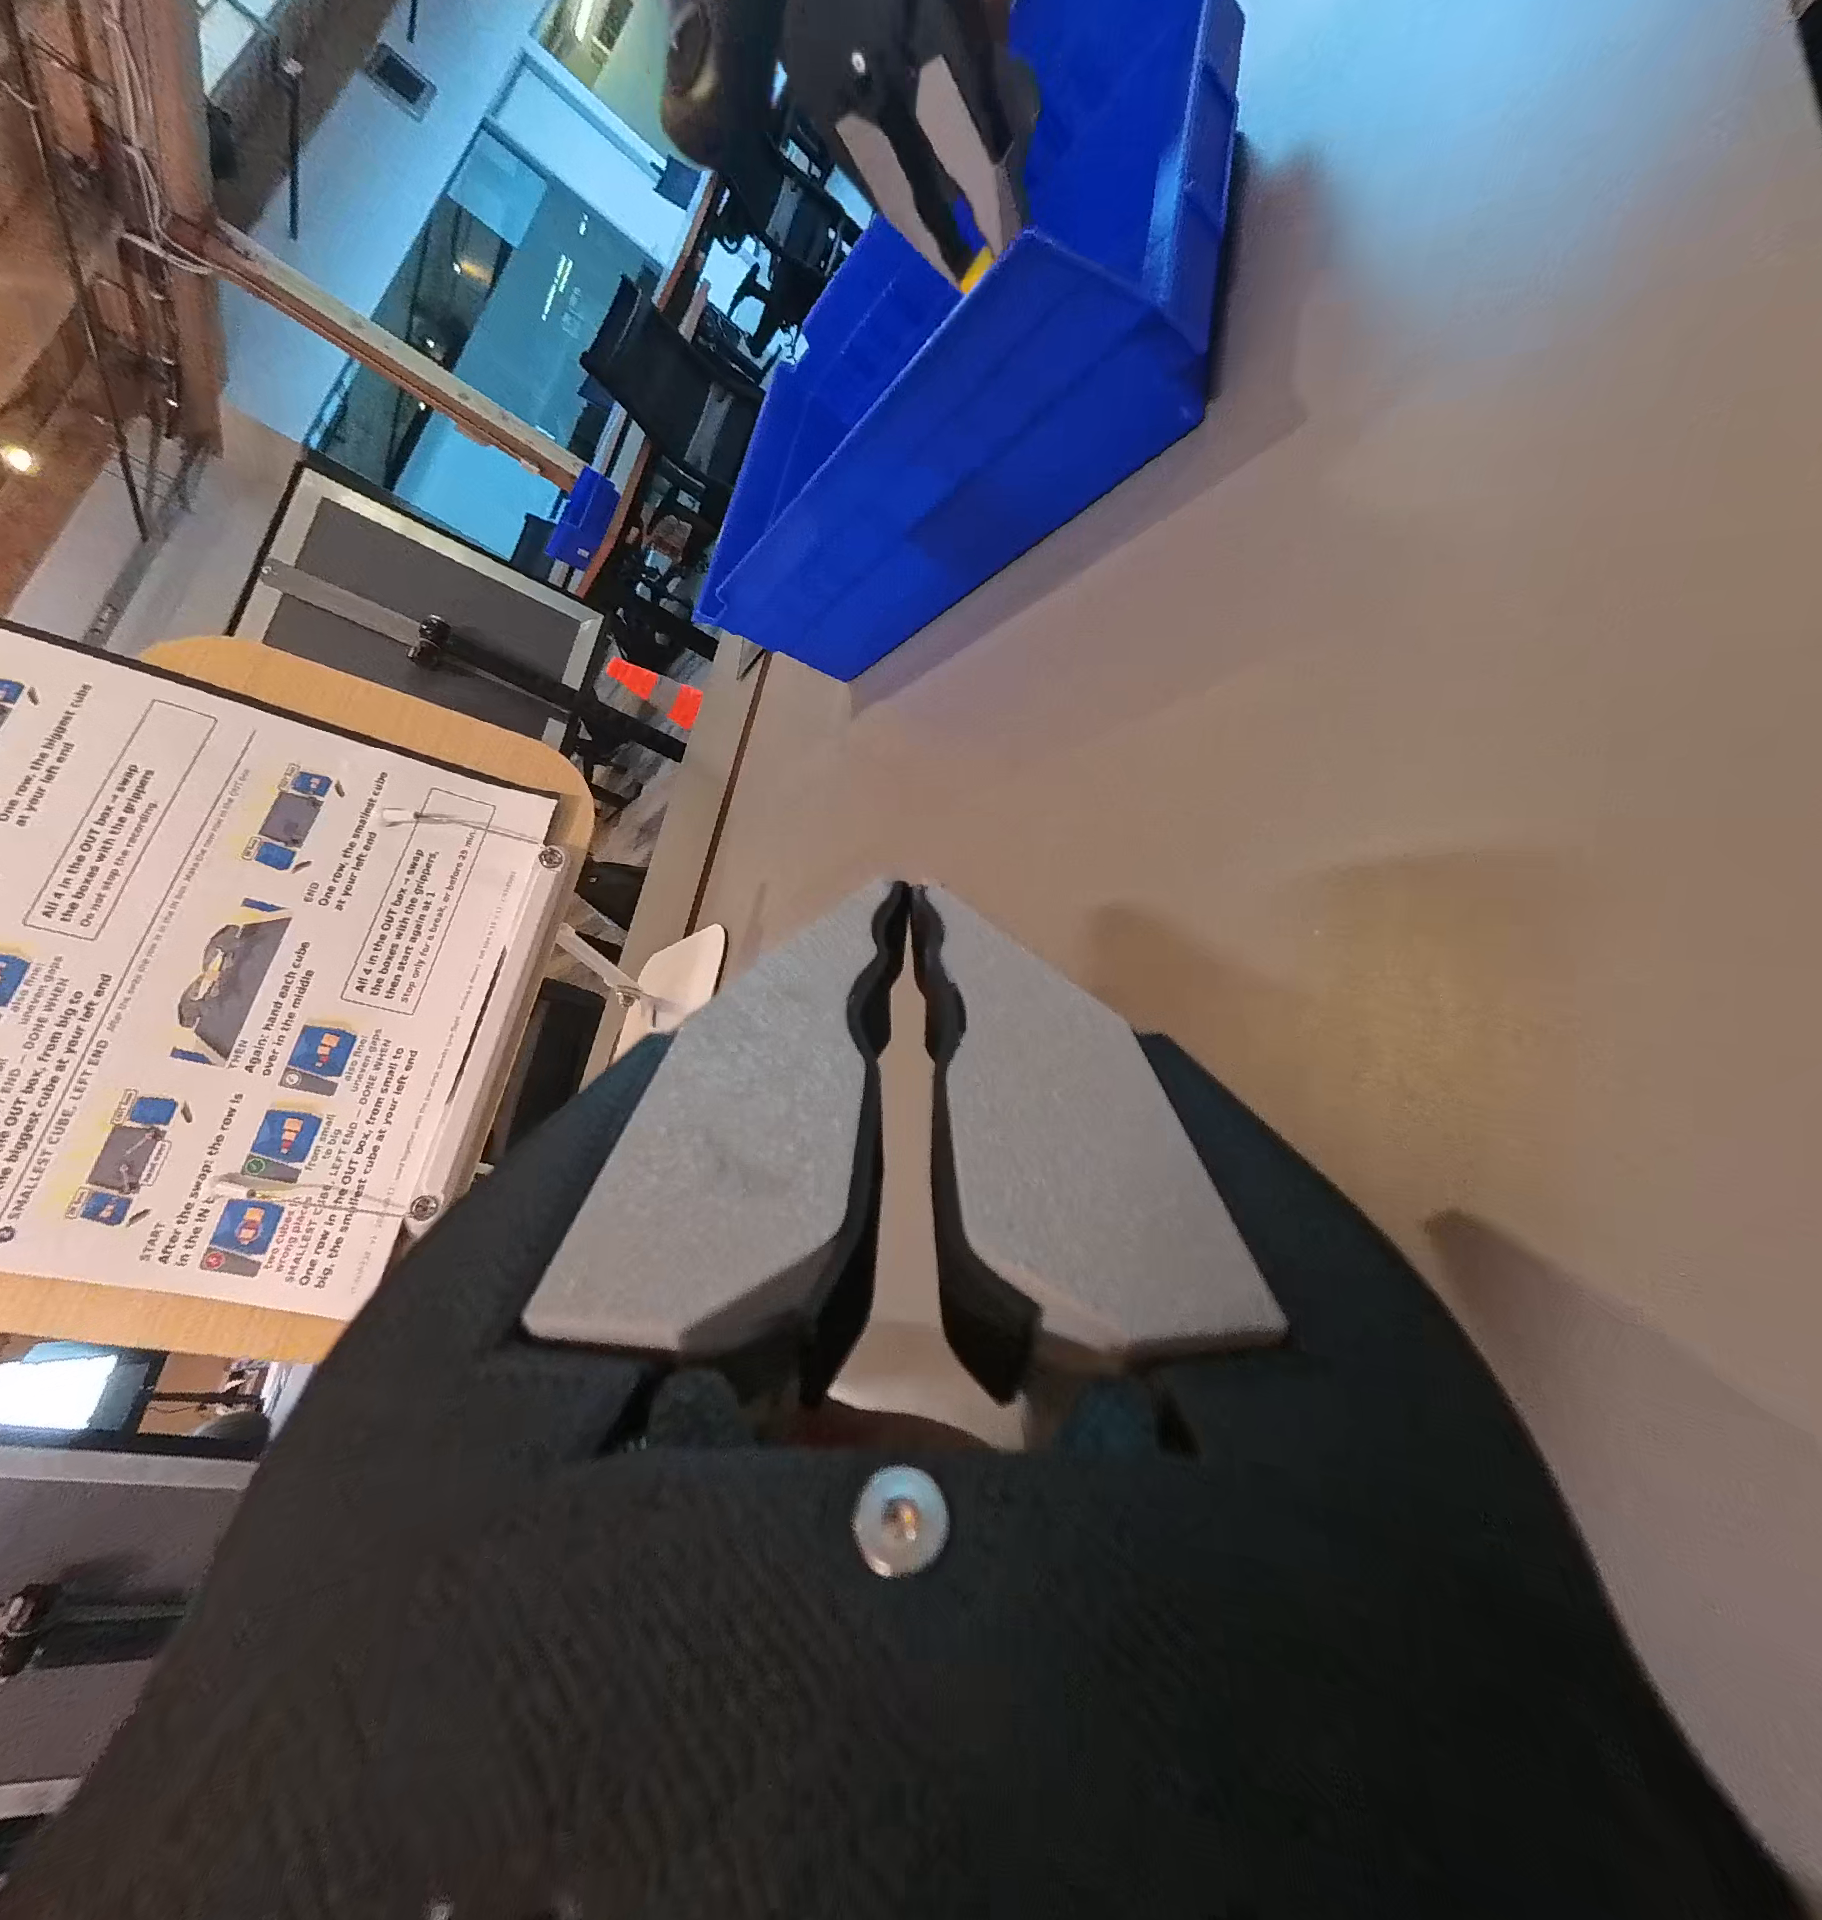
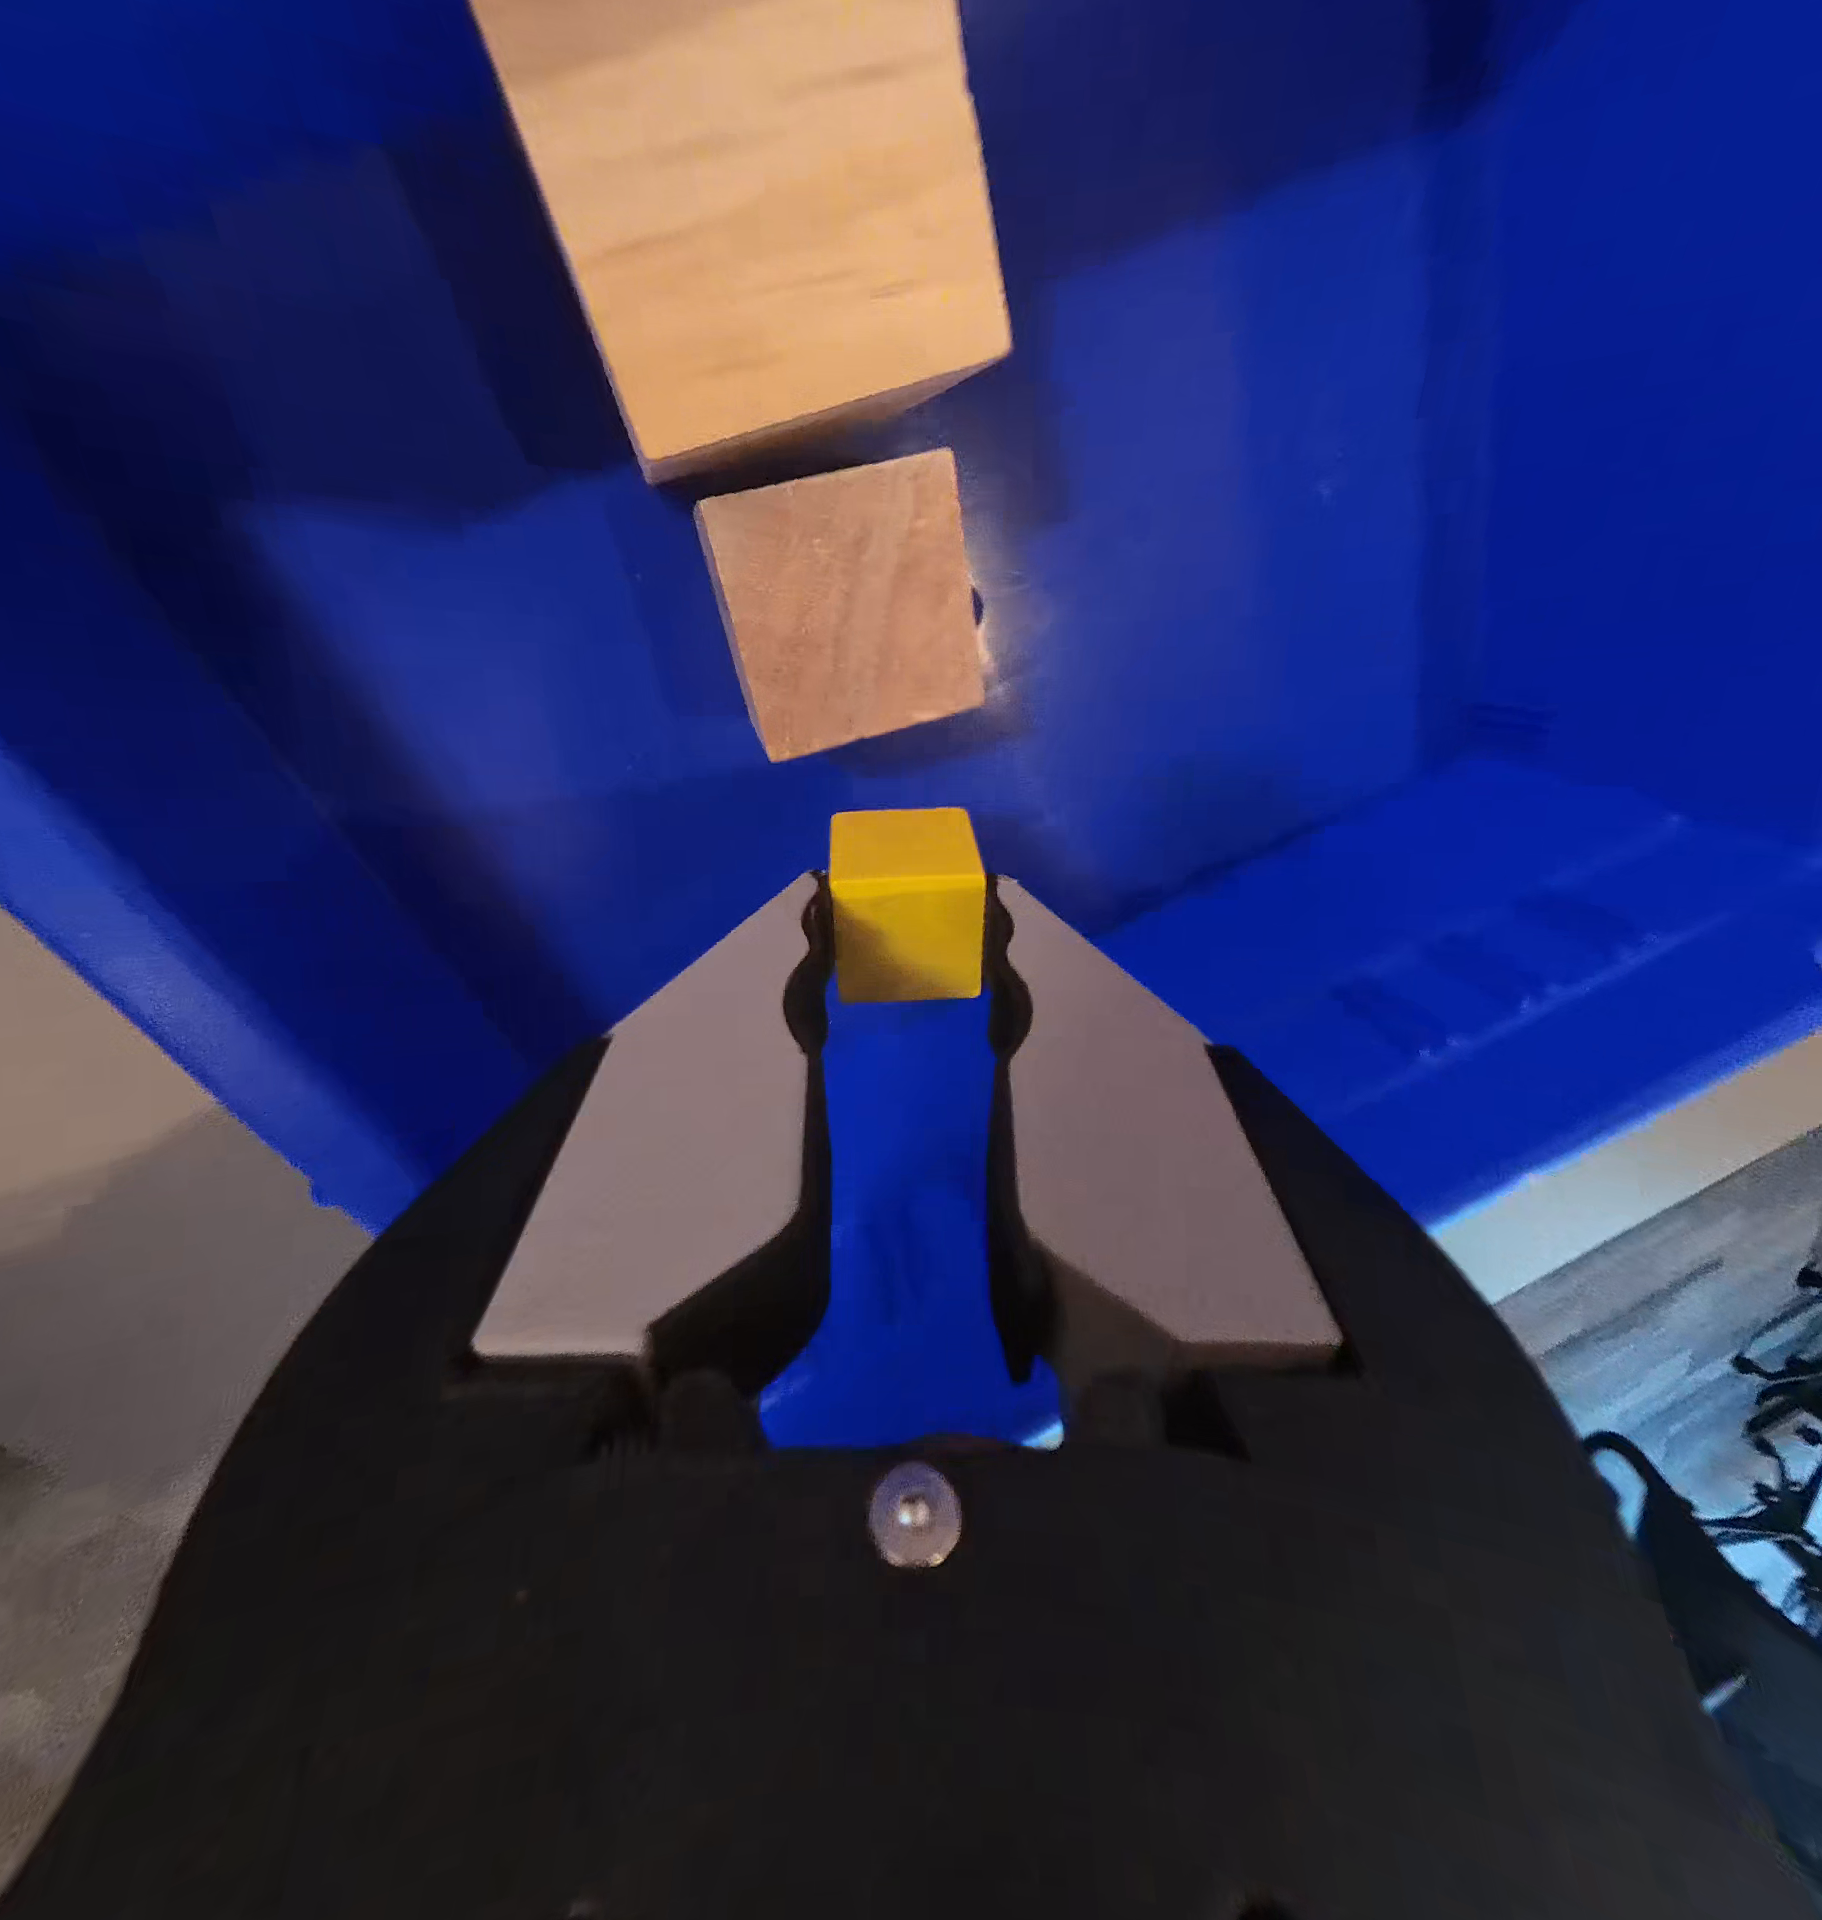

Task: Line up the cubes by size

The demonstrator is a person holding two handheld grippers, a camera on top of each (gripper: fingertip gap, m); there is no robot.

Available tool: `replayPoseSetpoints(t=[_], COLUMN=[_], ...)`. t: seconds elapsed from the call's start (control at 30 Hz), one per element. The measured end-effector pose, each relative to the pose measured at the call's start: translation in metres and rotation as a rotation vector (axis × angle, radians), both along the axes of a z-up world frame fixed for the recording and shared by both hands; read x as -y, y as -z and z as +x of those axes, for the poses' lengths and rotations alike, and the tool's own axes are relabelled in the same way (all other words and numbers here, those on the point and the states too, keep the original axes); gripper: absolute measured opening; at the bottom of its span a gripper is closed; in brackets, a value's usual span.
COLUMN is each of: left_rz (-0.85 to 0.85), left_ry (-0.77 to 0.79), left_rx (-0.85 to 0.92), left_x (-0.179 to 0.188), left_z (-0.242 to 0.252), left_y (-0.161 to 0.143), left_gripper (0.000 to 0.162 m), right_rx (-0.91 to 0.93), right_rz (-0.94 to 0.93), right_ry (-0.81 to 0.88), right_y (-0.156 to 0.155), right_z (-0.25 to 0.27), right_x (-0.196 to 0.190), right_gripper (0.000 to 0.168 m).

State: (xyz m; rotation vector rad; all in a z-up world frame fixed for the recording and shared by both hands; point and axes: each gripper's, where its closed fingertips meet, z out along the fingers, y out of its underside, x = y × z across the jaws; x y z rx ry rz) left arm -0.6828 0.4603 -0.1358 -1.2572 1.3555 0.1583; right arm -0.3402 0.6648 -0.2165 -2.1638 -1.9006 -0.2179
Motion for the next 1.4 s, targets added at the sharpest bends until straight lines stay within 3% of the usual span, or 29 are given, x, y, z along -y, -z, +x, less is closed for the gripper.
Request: replayPoseSetpoints(t=[0.23,0.5,0.67,0.8,0.9,1.0,1.07,1.23,1.4], left_rz=[-0.013,-0.028,-0.037,-0.077,-0.146,-0.168,-0.179,-0.177,-0.412], left_ry=[0.011,0.015,0.025,0.082,0.095,0.039,0.010,-0.278,-0.735], left_rx=[-0.010,-0.001,0.010,0.086,0.127,0.182,0.248,0.370,0.460], left_x=[-0.002,-0.004,-0.003,0.008,0.016,0.011,0.010,-0.020,-0.057], left_z=[0.002,-0.001,0.000,0.000,-0.009,-0.030,-0.044,-0.105,-0.189], left_y=[0.006,0.008,0.008,-0.001,-0.002,-0.011,-0.020,-0.047,-0.040], left_gripper=[0.000,0.000,0.000,0.000,0.009,0.022,0.024,0.022,0.029], right_rx=[0.129,0.097,0.111,0.026,-0.280,-0.634,-0.792,-1.028,-1.033], right_rz=[-0.087,-0.129,-0.116,-0.057,0.045,0.098,0.111,0.085,0.035], right_ry=[-0.136,-0.202,-0.157,-0.071,-0.075,-0.191,-0.281,-0.288,-0.300], right_y=[0.025,0.033,0.022,-0.016,-0.073,-0.124,-0.141,-0.138,-0.087], right_z=[-0.001,-0.016,-0.008,-0.007,-0.052,-0.120,-0.159,-0.244,-0.311], right_x=[-0.004,-0.004,-0.009,-0.009,0.007,0.056,0.092,0.134,0.137], right_gripper=[0.027,0.027,0.040,0.063,0.071,0.068,0.066,0.074,0.077])
